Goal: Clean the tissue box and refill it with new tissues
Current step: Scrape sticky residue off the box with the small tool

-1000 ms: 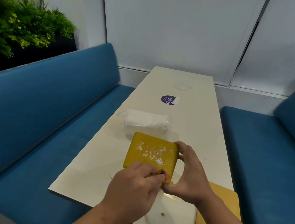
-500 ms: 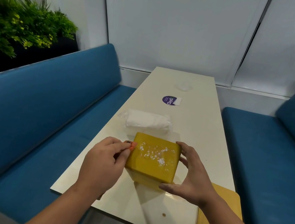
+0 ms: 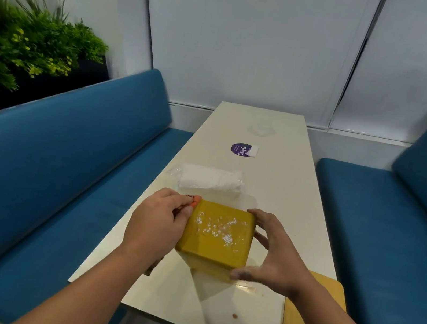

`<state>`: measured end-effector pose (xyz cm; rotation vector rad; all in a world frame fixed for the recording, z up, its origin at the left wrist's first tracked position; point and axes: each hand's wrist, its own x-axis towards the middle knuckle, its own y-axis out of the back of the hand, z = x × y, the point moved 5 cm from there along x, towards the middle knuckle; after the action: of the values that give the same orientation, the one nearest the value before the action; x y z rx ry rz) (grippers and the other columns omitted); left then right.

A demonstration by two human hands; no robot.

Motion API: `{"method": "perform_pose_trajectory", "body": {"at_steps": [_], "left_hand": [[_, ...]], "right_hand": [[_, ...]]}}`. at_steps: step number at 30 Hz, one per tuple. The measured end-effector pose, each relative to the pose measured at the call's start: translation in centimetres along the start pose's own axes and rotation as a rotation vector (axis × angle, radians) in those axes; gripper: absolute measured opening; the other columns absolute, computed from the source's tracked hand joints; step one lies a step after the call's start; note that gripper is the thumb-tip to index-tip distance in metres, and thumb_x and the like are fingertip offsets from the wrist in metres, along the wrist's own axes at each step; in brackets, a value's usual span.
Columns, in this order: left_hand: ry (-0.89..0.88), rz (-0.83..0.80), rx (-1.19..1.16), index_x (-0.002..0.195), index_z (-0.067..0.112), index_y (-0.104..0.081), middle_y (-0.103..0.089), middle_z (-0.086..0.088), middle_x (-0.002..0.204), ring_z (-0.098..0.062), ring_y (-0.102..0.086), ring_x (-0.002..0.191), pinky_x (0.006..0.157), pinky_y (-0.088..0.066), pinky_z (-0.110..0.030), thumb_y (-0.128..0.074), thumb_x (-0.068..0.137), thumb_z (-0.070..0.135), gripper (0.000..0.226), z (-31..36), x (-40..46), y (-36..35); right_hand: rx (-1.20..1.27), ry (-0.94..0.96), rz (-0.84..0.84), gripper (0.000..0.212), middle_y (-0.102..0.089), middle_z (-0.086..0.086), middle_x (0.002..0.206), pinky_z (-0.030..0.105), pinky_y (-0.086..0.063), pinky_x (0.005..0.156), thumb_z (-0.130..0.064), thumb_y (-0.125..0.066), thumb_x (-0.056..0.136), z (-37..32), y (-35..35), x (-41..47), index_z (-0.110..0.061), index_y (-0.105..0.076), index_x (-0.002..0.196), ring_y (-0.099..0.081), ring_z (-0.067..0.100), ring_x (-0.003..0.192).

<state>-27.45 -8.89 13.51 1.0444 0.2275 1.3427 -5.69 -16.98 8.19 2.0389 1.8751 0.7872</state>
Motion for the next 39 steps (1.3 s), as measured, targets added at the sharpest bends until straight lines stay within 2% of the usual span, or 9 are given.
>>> {"method": "perform_pose_trajectory", "body": {"at_steps": [4,6,9,14,20,26,30,33,39], "left_hand": [[0.023,0.015,-0.030,0.114,0.028,-0.070,-0.060,0.018,0.100,-0.003,-0.053,0.090,0.080,-0.040,-0.016,-0.055,0.095,0.037,0.026,-0.3,-0.4,-0.3],[0.023,0.019,-0.034,0.113,0.027,-0.071,-0.061,0.017,0.100,-0.004,-0.054,0.090,0.080,-0.040,-0.017,-0.056,0.095,0.037,0.026,-0.2,-0.4,-0.2],[0.015,0.017,-0.037,0.113,0.027,-0.071,-0.061,0.017,0.101,-0.004,-0.054,0.091,0.081,-0.041,-0.017,-0.056,0.094,0.035,0.025,-0.1,-0.5,-0.2],[-0.058,0.012,0.015,0.111,0.027,-0.072,-0.061,0.018,0.098,-0.005,-0.054,0.088,0.075,-0.042,-0.018,-0.056,0.095,0.035,0.024,0.3,-0.7,0.1],[-0.290,-0.019,0.107,0.096,0.029,-0.076,-0.065,0.015,0.092,-0.013,-0.057,0.085,0.066,-0.052,-0.031,-0.057,0.090,0.035,0.021,3.7,-1.6,-1.2],[-0.220,0.004,0.170,0.097,0.030,-0.076,-0.065,0.017,0.094,-0.014,-0.056,0.084,0.065,-0.044,-0.026,-0.059,0.092,0.031,0.018,1.6,-0.9,0.1],[-0.386,-0.048,0.133,0.091,0.034,-0.077,-0.067,0.016,0.088,-0.016,-0.057,0.075,0.058,-0.052,-0.030,-0.061,0.086,0.032,0.017,5.3,-1.6,-1.9],[-0.453,-0.149,0.199,0.105,0.036,-0.073,-0.065,0.016,0.103,-0.015,-0.053,0.087,0.069,-0.052,-0.036,-0.053,0.095,0.036,0.022,6.9,-1.4,-3.2],[-0.323,-0.165,0.230,0.109,0.041,-0.071,-0.061,0.022,0.111,-0.006,-0.043,0.090,0.074,-0.034,-0.021,-0.046,0.098,0.042,0.027,3.1,0.2,-1.2]], "right_hand": [[0.237,-0.188,0.042,0.038,-0.067,0.000,0.109,0.039,-0.050,0.099,-0.052,-0.064,0.086,0.0,0.8,1.3,-0.024,-0.065,0.111,-0.062,0.013,0.107],[0.281,-0.284,-0.019,0.028,-0.069,0.011,0.107,0.040,-0.053,0.095,-0.036,-0.057,0.096,-0.4,1.4,2.3,-0.013,-0.069,0.104,-0.063,0.027,0.106],[0.324,-0.367,-0.093,0.023,-0.069,0.008,0.111,0.025,-0.051,0.084,-0.026,-0.053,0.098,-1.1,1.9,2.9,-0.010,-0.070,0.102,-0.062,0.021,0.107],[0.340,-0.360,-0.014,0.026,-0.070,0.012,0.105,0.021,-0.050,0.079,-0.025,-0.053,0.099,-0.6,1.5,2.6,-0.006,-0.070,0.100,-0.064,0.020,0.104],[0.338,-0.318,0.065,0.028,-0.067,0.022,0.100,0.045,-0.049,0.096,-0.025,-0.054,0.099,-0.6,1.4,2.4,-0.001,-0.069,0.097,-0.063,0.028,0.093],[0.301,-0.302,0.091,0.025,-0.070,0.016,0.097,0.046,-0.050,0.095,-0.025,-0.054,0.098,-0.6,1.3,2.6,-0.007,-0.071,0.094,-0.063,0.033,0.102],[0.277,-0.306,0.084,0.026,-0.070,0.015,0.093,0.044,-0.052,0.091,-0.027,-0.055,0.098,-0.4,1.3,2.8,-0.009,-0.072,0.092,-0.064,0.034,0.099],[0.275,-0.297,0.076,0.026,-0.070,0.015,0.089,0.048,-0.053,0.092,-0.027,-0.055,0.098,-0.3,1.5,2.9,-0.009,-0.073,0.090,-0.064,0.036,0.096],[0.265,-0.308,0.074,0.025,-0.070,0.015,0.098,0.050,-0.051,0.096,-0.029,-0.056,0.097,0.0,1.4,3.0,-0.011,-0.073,0.094,-0.063,0.034,0.102]]}}
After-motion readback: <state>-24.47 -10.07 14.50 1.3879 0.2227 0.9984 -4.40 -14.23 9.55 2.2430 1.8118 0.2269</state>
